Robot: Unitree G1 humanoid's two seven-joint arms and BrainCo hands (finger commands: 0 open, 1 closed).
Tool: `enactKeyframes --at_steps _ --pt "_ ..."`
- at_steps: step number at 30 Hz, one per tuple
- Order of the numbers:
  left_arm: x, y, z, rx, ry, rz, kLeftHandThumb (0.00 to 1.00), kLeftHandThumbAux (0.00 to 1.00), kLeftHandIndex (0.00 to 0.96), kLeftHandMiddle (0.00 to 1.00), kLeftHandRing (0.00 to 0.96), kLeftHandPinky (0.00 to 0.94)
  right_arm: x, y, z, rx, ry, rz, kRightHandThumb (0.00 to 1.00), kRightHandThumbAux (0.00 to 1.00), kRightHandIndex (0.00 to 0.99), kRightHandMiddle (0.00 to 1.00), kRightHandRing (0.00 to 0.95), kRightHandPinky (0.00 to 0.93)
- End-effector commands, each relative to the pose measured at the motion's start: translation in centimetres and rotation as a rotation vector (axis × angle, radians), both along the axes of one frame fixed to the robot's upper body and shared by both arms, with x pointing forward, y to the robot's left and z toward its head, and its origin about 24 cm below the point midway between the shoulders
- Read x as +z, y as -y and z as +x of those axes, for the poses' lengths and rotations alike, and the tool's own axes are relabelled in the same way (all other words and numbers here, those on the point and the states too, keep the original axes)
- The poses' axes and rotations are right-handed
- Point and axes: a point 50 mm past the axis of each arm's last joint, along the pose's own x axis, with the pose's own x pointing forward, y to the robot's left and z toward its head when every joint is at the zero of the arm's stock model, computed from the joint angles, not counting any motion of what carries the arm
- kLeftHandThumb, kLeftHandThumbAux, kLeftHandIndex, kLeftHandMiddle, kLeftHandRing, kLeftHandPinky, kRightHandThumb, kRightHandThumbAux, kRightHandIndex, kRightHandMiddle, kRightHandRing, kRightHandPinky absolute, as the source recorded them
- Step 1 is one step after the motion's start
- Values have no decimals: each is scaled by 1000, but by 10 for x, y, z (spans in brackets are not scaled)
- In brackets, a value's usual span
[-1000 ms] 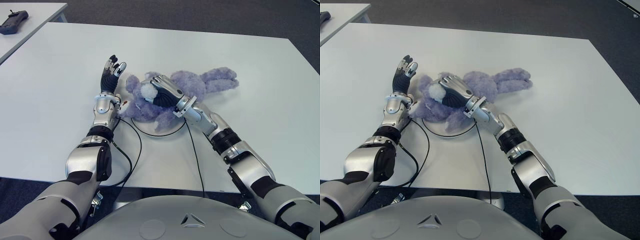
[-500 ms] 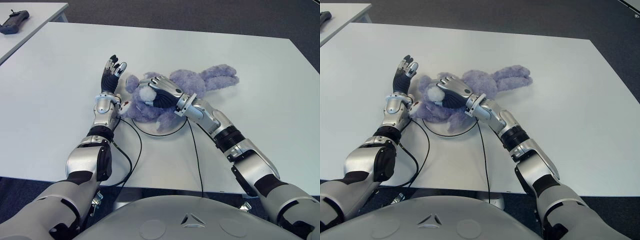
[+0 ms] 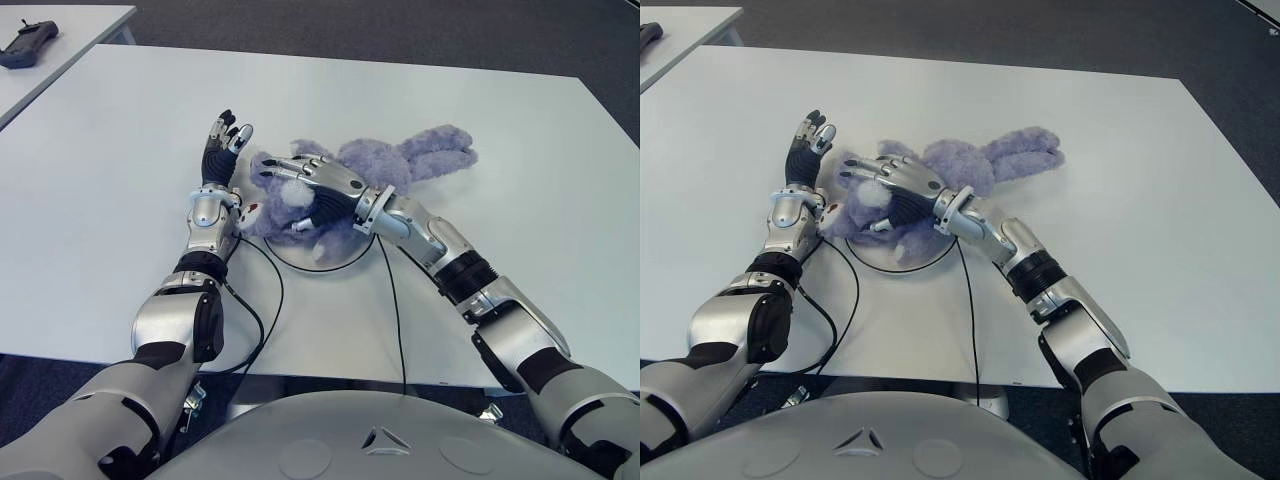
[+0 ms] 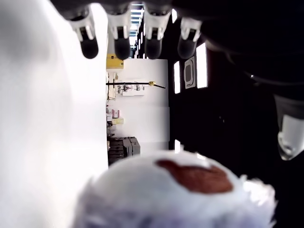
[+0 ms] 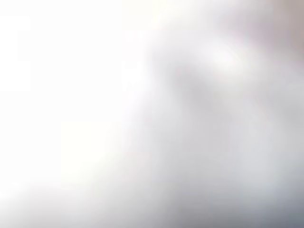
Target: Put the doll into the plate.
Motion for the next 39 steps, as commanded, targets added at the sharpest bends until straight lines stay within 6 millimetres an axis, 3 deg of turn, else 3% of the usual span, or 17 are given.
enactKeyframes --at_steps 1,12,39 --pt "-113 21 -94 34 -494 -127 0 489 0 20 0 0 -75 22 -22 -115 -187 -155 92 359 0 0 0 0" --pt "-113 22 -94 38 -495 -108 0 493 0 25 0 0 -71 20 -21 -166 -173 13 75 331 0 0 0 0" --pt "-112 22 -92 35 -502 -117 0 476 0 27 0 0 -61 19 -17 -168 -137 96 87 320 0 0 0 0"
